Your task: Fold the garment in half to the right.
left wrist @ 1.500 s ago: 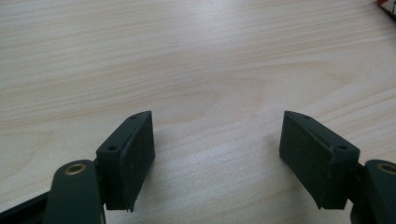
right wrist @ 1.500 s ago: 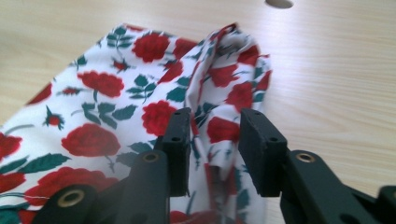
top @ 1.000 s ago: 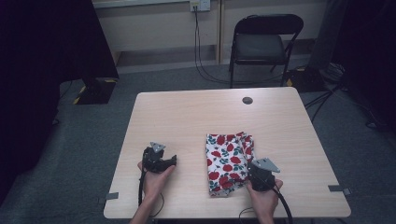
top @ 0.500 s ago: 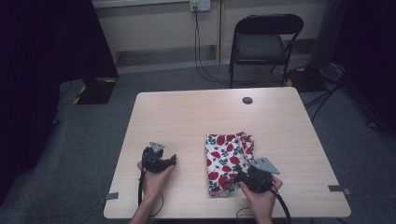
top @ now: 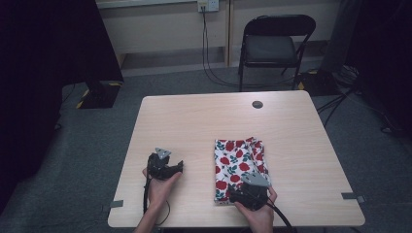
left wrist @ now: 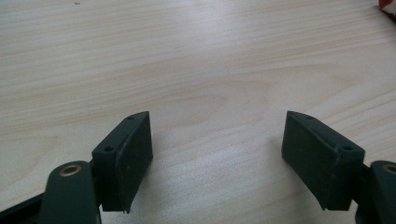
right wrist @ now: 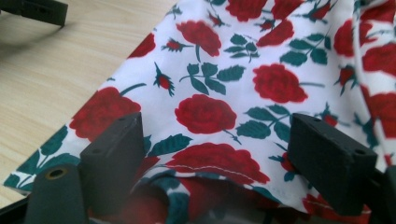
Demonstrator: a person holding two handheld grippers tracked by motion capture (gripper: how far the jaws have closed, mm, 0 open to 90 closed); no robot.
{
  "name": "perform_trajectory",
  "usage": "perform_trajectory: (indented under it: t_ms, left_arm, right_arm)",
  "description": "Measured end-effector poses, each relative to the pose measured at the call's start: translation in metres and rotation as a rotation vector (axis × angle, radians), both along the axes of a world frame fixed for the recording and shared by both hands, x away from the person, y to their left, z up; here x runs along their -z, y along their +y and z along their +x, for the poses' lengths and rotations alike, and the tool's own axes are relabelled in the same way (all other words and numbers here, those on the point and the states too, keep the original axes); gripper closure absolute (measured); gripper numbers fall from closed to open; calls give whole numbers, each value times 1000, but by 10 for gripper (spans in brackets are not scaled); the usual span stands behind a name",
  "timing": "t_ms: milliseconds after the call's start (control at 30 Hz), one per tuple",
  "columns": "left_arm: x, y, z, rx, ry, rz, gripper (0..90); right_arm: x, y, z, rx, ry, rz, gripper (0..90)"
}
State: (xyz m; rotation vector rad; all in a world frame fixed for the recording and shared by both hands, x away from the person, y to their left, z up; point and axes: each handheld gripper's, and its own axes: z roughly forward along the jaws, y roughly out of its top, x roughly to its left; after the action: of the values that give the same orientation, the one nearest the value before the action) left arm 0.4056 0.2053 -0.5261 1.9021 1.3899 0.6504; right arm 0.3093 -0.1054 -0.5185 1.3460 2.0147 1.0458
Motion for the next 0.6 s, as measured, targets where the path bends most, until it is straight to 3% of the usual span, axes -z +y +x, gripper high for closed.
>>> perform_trajectory:
  t_ms: [100, 200, 600]
  left_arm:
    - [0, 0, 0, 0, 0, 0, 242]
    - [0, 0, 0, 1, 0, 0, 242]
    - [0, 0, -1, -32, 8, 0, 195]
  right_arm:
    - [6, 2, 2, 0, 37, -22, 171]
    - [9, 1, 5, 7, 62, -5, 161]
    - [8, 5, 17, -4, 77, -27, 144]
